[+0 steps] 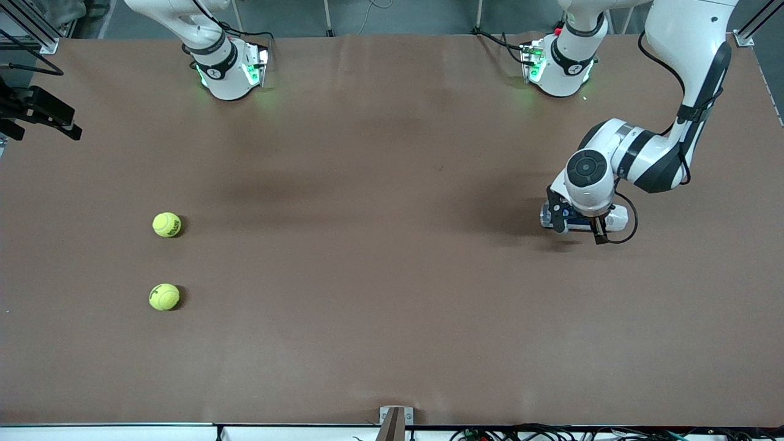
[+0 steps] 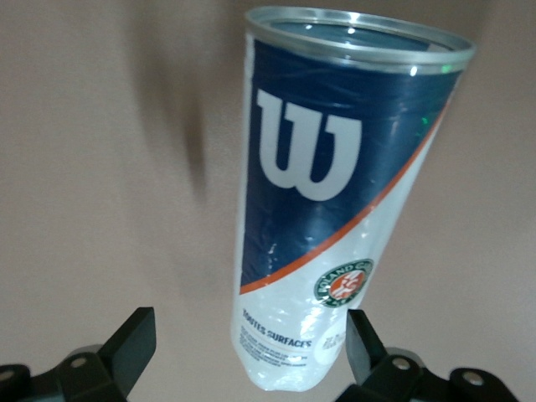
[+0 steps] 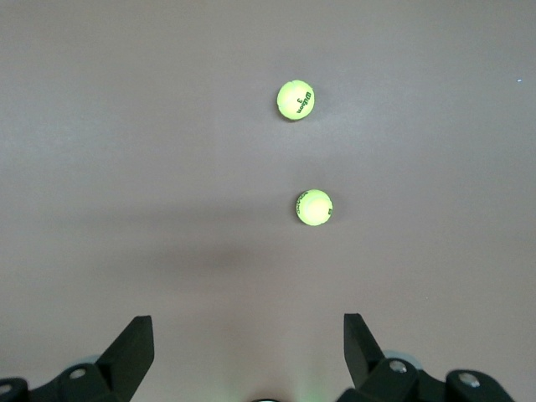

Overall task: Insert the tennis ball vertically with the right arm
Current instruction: 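Lift the can upright with the left gripper while the right gripper reaches a ball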

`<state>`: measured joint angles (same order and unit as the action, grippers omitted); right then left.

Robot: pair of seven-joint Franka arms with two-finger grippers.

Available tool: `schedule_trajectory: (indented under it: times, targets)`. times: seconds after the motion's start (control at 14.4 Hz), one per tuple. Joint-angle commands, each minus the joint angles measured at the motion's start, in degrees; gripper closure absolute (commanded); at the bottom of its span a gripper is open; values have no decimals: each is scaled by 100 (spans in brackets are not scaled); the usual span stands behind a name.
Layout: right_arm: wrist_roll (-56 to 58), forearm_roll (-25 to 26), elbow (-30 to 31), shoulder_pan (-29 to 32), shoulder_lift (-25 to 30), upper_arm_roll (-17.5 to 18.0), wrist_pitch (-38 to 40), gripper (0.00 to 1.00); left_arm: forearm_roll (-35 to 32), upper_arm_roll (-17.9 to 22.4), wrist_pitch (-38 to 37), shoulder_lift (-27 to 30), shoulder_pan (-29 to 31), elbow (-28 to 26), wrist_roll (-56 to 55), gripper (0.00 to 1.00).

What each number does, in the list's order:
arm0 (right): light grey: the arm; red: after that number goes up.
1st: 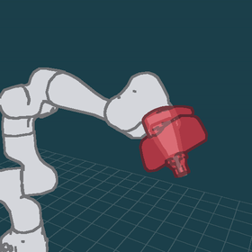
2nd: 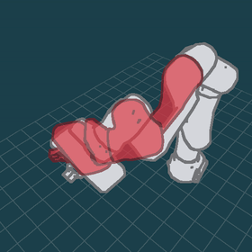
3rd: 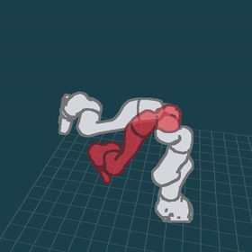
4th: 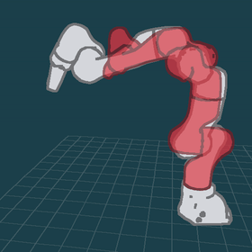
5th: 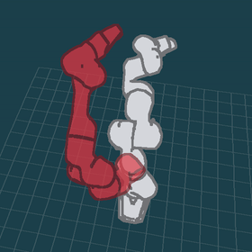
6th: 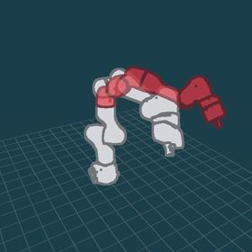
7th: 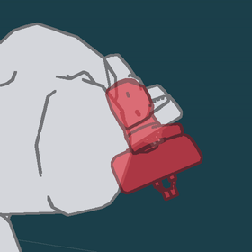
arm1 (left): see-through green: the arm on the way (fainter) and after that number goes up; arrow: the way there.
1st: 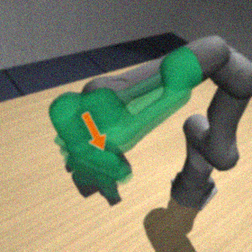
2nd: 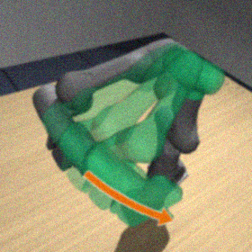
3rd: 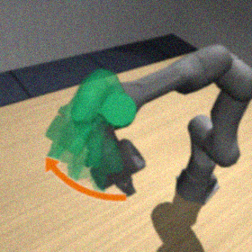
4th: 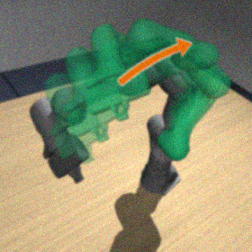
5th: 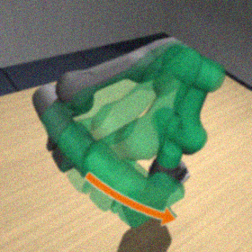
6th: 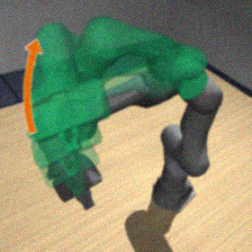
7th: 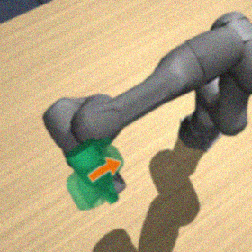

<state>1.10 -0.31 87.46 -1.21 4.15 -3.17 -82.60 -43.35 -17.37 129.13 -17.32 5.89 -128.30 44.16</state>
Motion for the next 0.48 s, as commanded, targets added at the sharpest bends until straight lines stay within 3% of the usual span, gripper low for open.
schedule_trajectory:
  times: [0.0,0.42]
  targets:
    - [40,66,17,51,-116,-17,-46,0,-95,-21,-19,97,26,-116,102,0]
    - [40,75,17,252,-871,-35,-564,0,-112,-12,-11,-34,9,-187,84,0]
